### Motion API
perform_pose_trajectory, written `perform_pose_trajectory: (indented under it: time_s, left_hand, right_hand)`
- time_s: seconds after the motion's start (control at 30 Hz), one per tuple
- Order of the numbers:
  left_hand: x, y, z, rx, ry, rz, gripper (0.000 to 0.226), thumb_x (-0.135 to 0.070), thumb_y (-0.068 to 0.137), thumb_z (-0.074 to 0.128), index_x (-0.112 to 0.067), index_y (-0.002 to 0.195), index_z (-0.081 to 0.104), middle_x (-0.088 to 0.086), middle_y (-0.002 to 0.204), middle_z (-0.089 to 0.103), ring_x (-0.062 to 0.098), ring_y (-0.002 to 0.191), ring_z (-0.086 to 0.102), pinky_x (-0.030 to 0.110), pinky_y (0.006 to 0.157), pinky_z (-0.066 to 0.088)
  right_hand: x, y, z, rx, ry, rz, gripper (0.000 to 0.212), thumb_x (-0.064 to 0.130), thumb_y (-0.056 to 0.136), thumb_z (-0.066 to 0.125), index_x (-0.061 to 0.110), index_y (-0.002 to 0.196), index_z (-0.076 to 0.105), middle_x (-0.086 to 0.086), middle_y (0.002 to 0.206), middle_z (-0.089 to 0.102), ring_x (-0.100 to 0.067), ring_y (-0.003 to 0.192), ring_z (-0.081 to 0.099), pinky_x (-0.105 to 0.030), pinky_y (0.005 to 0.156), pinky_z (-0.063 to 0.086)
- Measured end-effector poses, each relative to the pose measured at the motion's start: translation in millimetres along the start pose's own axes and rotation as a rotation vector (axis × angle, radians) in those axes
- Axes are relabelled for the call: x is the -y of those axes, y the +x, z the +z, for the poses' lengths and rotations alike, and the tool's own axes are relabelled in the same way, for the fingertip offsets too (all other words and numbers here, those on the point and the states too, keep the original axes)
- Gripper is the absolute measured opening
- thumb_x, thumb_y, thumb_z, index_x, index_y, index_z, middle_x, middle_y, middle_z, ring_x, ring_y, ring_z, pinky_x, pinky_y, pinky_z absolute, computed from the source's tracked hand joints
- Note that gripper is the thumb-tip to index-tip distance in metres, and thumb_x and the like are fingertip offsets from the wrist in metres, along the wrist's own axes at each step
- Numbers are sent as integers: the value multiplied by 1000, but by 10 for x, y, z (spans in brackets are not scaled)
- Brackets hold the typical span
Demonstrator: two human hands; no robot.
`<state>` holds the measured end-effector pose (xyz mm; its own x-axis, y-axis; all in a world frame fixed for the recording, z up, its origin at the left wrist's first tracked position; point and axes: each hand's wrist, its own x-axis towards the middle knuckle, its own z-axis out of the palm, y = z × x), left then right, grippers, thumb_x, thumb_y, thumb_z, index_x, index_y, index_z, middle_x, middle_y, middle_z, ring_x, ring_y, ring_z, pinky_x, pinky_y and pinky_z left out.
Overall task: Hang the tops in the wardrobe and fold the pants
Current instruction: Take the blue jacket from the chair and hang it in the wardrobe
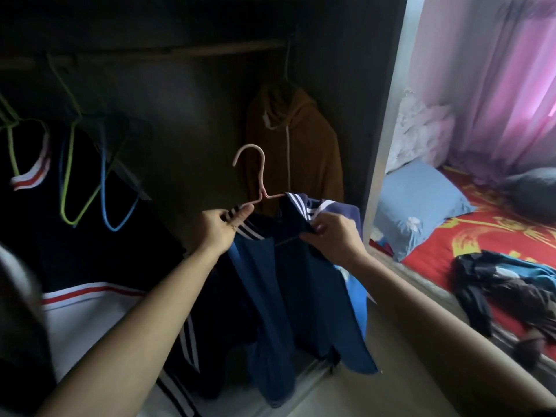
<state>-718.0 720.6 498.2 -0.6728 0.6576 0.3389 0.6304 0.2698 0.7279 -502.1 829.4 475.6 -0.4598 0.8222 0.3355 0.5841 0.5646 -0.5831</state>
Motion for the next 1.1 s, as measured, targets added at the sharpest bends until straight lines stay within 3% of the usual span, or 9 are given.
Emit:
perform_pose_trajectory:
  time_s: [0.1,0.2,0.3,0.4,0.57,0.63,0.77,0.93,1.1]
  left_hand:
    - [-12,-1,-14,-25,-5,-34,54,-78,71,56,-25,62,61,-18,52,56,1,51,53,16,44,34]
    - [-49,-50,33,31,-44,59,58,-71,76,58,-18,55,56,-21,46,55,-9,51,53,9,41,35]
    - [-92,-37,46,33,-137,106,53,-62,81,61,-18,53,51,-16,45,54,-5,45,50,5,46,34]
    - [-132,51,-34,-90,-248,82,52,-60,82,63,-19,52,55,-11,47,57,-4,49,54,6,47,37]
    - [-120,262,-273,-127,-312,119,54,-69,82,55,-20,60,66,-14,60,66,-1,55,60,15,49,44]
    - [-107,338,-317,-161,-324,117,56,-69,82,56,-20,54,62,-10,51,60,3,47,54,24,50,42]
    - [-109,409,-328,-137,-331,224,60,-76,78,53,-23,50,52,-12,43,50,2,42,45,15,42,31]
    - [-9,566,-405,153,-231,328,59,-85,72,48,-38,107,55,-12,102,64,3,93,59,25,76,50]
    - [49,833,-392,161,-383,356,27,-50,98,46,-33,115,60,0,115,62,11,105,59,36,95,50]
  right_hand:
    - [-35,-2,-4,33,91,140,25,27,79,74,6,68,66,-5,63,66,-23,63,60,-37,62,46]
    - [248,103,-93,-134,524,233,20,15,76,77,10,72,57,-9,70,65,-26,72,67,-44,66,56]
    - [445,162,-209,-48,892,168,18,5,83,74,7,76,58,-11,73,64,-25,71,66,-47,67,60]
    - [348,142,-349,134,403,-196,6,15,87,71,11,83,72,3,74,65,-14,70,60,-44,66,53]
    - [123,352,-648,-348,-256,-536,52,56,91,59,28,134,53,-3,123,55,-26,112,53,-40,93,43]
    - [124,413,-663,-225,-327,-554,53,63,95,44,29,135,48,-3,122,58,-29,113,54,-41,90,43]
    - [170,361,-485,-246,-322,-491,38,60,99,33,26,83,41,8,67,53,-28,65,61,-29,52,33]
    - [366,439,-487,-407,-311,-342,38,63,95,39,28,94,55,6,76,67,-29,69,64,-29,54,34]
    - [679,505,-545,-428,-370,-328,45,67,95,37,26,87,53,10,70,58,-26,67,61,-31,53,38]
